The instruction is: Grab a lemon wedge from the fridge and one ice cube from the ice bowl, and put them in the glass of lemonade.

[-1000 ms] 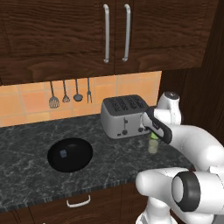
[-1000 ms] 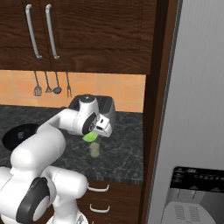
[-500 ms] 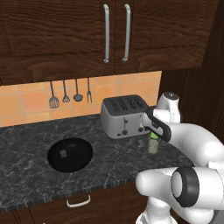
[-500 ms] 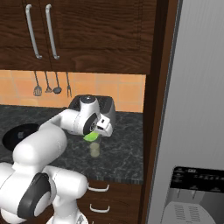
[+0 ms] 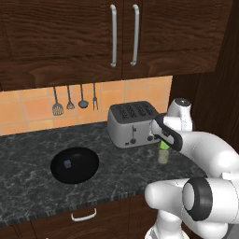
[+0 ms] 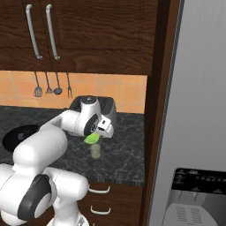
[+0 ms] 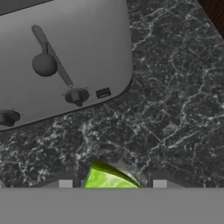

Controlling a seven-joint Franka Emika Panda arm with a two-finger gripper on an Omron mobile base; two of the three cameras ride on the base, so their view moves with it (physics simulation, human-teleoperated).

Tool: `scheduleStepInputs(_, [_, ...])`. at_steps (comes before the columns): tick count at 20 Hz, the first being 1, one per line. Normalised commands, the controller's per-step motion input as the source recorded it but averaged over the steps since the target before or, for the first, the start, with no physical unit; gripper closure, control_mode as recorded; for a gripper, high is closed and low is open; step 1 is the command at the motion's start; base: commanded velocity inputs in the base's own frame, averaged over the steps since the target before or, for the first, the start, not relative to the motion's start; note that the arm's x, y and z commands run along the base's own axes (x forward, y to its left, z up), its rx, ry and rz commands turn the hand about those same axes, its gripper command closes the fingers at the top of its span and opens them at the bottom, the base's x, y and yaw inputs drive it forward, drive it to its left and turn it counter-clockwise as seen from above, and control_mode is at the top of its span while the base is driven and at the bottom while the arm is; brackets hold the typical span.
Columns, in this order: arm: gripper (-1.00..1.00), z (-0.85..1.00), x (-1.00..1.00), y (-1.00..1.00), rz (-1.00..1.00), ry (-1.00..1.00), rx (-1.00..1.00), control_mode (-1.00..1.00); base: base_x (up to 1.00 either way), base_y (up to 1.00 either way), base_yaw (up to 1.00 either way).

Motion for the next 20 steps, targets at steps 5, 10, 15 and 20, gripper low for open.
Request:
scheduleStepInputs(5, [-1.0, 0.0, 0.0, 0.0, 0.0, 0.0, 0.0, -1.0, 0.0, 0.0, 0.0])
scheduleStepInputs(10, [-1.0, 0.0, 0.0, 0.0, 0.0, 0.0, 0.0, -1.0, 0.0, 0.0, 0.0])
scheduleStepInputs(15, [-1.0, 0.13, -0.44, 0.0, 0.0, -0.12, 0.03, -1.0, 0.0, 0.0, 0.0])
scheduleStepInputs(20, [-1.0, 0.11, -0.92, 0.0, 0.0, -0.18, 0.06, -1.0, 0.0, 0.0, 0.0])
